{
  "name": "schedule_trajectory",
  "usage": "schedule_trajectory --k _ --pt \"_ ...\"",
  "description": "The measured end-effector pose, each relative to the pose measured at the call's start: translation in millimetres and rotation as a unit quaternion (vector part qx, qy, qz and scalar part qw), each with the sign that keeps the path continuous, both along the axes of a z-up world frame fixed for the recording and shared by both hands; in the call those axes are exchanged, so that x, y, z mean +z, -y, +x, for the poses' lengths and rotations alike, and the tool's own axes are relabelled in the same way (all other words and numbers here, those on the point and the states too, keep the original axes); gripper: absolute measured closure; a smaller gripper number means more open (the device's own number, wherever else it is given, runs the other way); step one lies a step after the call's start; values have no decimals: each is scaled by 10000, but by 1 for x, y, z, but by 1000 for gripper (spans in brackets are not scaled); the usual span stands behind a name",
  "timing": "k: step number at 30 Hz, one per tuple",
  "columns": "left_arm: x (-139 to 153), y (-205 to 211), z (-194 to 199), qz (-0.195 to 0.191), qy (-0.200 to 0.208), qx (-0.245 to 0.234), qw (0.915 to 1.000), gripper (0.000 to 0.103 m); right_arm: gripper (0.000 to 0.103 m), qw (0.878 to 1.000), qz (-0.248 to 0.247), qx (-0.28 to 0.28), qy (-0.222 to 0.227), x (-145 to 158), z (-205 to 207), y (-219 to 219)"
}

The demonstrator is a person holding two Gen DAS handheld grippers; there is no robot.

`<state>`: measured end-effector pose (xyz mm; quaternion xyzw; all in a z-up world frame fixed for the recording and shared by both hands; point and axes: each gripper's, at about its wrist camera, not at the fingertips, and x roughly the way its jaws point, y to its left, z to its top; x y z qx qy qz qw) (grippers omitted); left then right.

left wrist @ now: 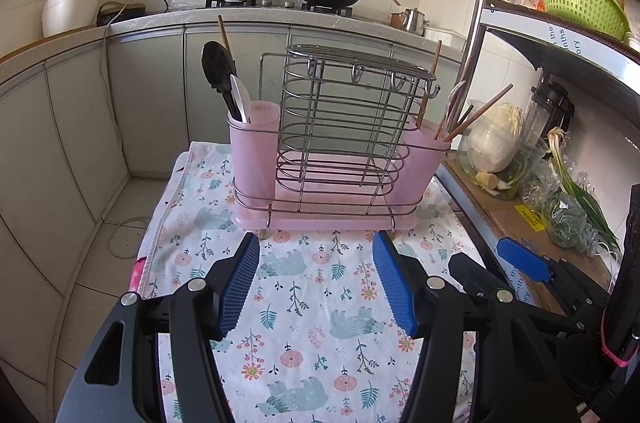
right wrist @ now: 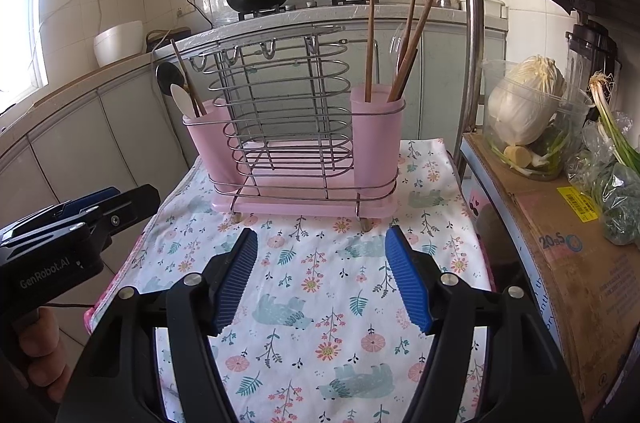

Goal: Organize utensils

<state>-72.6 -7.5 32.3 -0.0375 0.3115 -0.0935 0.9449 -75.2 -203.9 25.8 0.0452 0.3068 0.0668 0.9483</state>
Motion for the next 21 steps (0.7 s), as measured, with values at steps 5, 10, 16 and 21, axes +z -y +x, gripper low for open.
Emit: schedule_trajectory --k 5,10,16,21 --pt "-2 0 1 -4 -29 -27 10000 45 36 10000 -4 3 -5 0 0 0" --pt "-3 0 2 10 -15 -17 10000 45 36 10000 -6 2 -26 -3 -1 1" --pt "-3 -1 3 11 -49 -8 10000 45 36 10000 -6 4 -34 -4 0 2" --pt "-4 -1 3 15 -55 -37 10000 45 36 10000 -11 4 -39 -5 0 3"
